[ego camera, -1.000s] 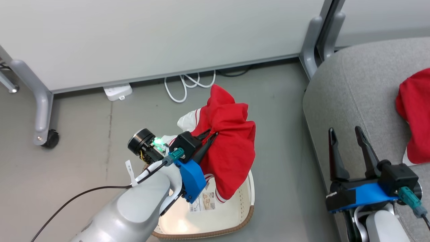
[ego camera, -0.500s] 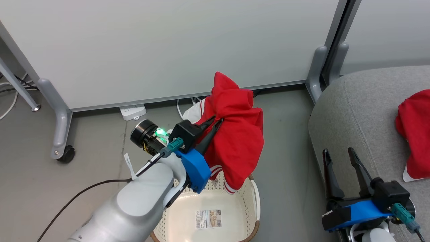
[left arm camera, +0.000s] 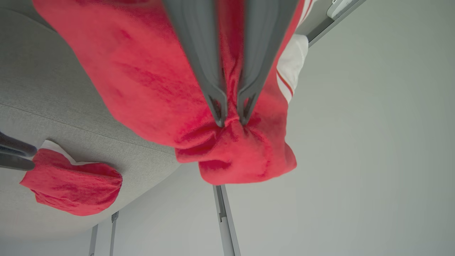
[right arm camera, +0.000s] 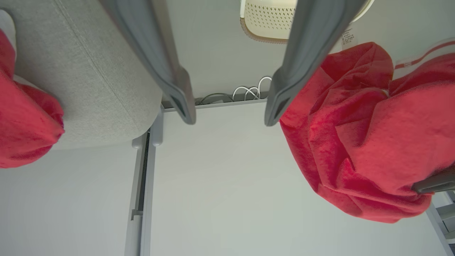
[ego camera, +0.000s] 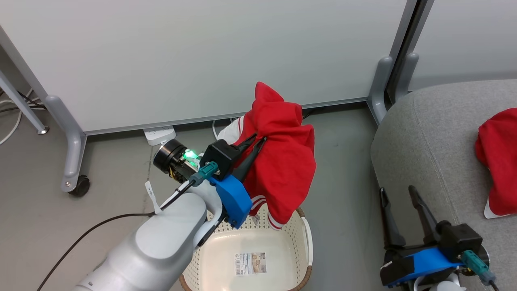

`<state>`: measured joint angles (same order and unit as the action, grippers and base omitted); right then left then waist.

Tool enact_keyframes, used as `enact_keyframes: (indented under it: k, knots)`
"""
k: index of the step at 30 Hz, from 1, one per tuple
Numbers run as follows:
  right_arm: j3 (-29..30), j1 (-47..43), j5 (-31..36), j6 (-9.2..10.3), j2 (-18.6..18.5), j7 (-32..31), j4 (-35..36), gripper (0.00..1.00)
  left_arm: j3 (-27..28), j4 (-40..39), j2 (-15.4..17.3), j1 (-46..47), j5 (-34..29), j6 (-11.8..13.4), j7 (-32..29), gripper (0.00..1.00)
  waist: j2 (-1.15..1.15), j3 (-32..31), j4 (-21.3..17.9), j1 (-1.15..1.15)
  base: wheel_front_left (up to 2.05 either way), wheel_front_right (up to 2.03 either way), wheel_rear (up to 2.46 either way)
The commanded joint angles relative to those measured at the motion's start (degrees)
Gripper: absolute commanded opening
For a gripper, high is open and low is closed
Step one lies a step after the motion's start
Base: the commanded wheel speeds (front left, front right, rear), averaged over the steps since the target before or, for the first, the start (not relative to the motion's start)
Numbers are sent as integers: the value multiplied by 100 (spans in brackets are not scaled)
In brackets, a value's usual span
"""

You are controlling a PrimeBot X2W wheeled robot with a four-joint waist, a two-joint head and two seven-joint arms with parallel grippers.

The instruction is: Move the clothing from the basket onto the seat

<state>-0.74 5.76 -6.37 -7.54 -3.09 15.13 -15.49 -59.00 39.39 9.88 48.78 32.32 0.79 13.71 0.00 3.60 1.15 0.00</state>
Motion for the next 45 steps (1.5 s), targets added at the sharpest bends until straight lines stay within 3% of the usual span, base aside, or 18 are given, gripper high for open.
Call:
enact_keyframes:
  k: [1,27,45]
  knots:
    - [-59,-103,-37,10,15,2,-17,100,7,-30,18,14,27,24,8,0,0,5,3,0,0,0,0]
    - [-2285,49,-347,9,9,2,-380,100,-151,-48,-22,-33,95,50,14,0,0,28,115,0,0,0,0]
    - [-2883,1065,-629,9,14,3,-993,100,-205,-1,-90,122,115,38,57,0,0,202,193,0,0,0,0]
